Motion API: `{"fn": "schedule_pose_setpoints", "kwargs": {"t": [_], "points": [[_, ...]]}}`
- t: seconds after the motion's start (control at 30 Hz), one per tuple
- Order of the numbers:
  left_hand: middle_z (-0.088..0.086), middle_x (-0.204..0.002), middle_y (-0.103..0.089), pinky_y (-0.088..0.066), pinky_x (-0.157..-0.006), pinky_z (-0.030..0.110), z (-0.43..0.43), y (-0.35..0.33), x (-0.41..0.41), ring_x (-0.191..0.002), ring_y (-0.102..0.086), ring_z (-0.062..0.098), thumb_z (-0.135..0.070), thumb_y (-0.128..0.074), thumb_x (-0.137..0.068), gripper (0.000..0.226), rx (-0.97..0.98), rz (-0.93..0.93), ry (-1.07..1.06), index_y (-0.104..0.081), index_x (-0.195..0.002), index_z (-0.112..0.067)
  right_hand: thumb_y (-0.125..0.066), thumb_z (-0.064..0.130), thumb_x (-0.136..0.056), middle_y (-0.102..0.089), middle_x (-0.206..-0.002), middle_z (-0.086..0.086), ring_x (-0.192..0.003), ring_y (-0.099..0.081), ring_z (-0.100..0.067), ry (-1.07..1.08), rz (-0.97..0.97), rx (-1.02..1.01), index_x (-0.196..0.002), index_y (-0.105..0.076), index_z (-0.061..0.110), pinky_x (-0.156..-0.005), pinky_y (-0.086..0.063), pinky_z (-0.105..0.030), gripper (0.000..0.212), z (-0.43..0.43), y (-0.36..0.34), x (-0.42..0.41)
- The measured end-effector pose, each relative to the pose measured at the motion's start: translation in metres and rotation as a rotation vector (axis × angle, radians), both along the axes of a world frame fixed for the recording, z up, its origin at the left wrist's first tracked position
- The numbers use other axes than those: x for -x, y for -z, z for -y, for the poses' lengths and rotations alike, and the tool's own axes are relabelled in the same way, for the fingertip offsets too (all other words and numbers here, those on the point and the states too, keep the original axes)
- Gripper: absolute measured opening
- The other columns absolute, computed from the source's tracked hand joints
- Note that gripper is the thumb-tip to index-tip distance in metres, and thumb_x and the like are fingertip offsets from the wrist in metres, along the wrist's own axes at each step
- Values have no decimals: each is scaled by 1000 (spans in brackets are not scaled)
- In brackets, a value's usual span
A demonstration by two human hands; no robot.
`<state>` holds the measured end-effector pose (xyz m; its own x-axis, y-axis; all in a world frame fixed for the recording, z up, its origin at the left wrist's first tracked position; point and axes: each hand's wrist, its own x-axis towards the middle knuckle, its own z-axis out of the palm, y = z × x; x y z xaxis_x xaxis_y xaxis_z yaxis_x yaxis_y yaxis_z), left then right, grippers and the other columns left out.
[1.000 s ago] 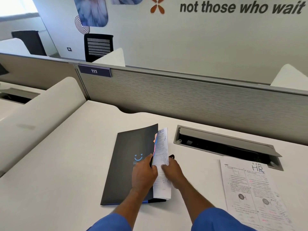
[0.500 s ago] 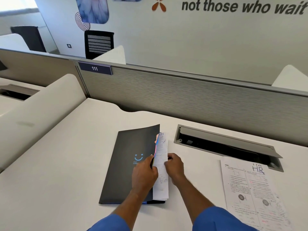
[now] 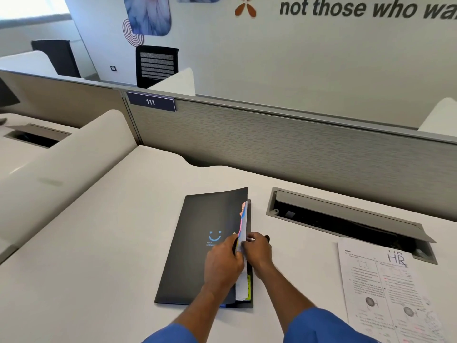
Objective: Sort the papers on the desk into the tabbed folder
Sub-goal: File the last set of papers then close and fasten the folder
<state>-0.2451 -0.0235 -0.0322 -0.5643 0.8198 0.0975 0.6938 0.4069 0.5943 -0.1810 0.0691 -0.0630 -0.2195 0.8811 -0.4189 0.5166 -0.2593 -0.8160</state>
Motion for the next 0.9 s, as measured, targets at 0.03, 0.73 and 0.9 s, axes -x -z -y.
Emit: {"fn": "schedule_pose_setpoints", "kwargs": {"t": [0.03,0.73,0.9], "points": [[-6,-115,-70,-57,-81,28,0,1,0,-94,-68,14,-35,-50,-92,40,9,7,3,-57,-130,-26,-61,6,-85,-69,-107,-7,-90,-65,-22,5,33,-12,-110,-67,8,-76,-56,-30,26,0,1,-2],[-3,-131,-54,-49,-90,32,-11,19,-22,-115,-53,19,-30,-54,-91,33,179,29,37,-53,-124,-21,-60,17,-84,-75,-87,-10,-77,-73,-29,-1,18,-117,-97,-73,9,-75,-61,-46,20,-12,-5,-37],[1,-140,-44,-37,-108,32,-27,14,-43,-130,-41,22,-42,-56,-91,53,183,24,67,-44,-138,-19,-61,22,-93,-74,-109,-8,-99,-70,-25,-1,111,-270,-118,-68,8,-88,-54,-28,29,-19,-25,-72]]}}
